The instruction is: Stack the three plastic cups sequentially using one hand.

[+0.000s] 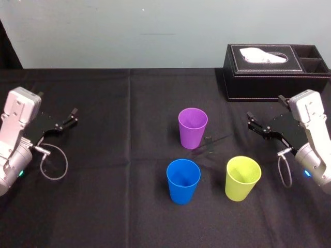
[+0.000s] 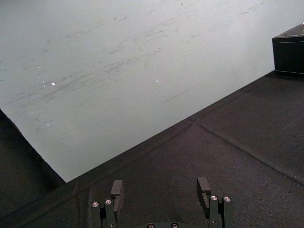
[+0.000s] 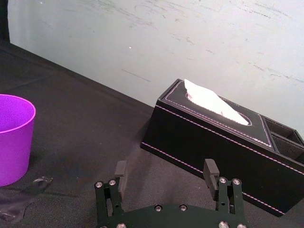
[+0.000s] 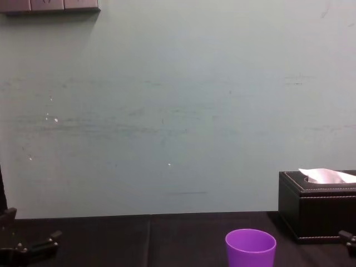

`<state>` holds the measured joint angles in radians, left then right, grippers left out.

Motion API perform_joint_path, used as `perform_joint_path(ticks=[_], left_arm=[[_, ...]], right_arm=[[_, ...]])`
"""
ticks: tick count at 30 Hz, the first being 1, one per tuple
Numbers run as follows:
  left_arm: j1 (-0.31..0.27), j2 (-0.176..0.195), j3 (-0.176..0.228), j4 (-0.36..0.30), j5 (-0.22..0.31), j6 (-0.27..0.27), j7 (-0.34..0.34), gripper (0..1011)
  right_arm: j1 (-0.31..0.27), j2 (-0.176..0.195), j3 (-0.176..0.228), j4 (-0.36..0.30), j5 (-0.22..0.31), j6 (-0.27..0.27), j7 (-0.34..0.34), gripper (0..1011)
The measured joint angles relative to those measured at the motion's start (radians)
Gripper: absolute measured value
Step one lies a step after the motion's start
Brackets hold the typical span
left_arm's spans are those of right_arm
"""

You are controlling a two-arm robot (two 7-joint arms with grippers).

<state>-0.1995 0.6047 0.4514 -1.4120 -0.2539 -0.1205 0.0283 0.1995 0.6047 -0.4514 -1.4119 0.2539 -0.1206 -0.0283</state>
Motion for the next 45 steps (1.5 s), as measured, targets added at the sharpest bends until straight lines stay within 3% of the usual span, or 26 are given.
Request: perform_joint_path(ticks=[45], left_arm=[[0.0,0.0,0.0,0.0,0.0,0.0,0.0,1011]], right_arm=[[0.0,0.0,0.0,0.0,0.0,0.0,0.0,1003]])
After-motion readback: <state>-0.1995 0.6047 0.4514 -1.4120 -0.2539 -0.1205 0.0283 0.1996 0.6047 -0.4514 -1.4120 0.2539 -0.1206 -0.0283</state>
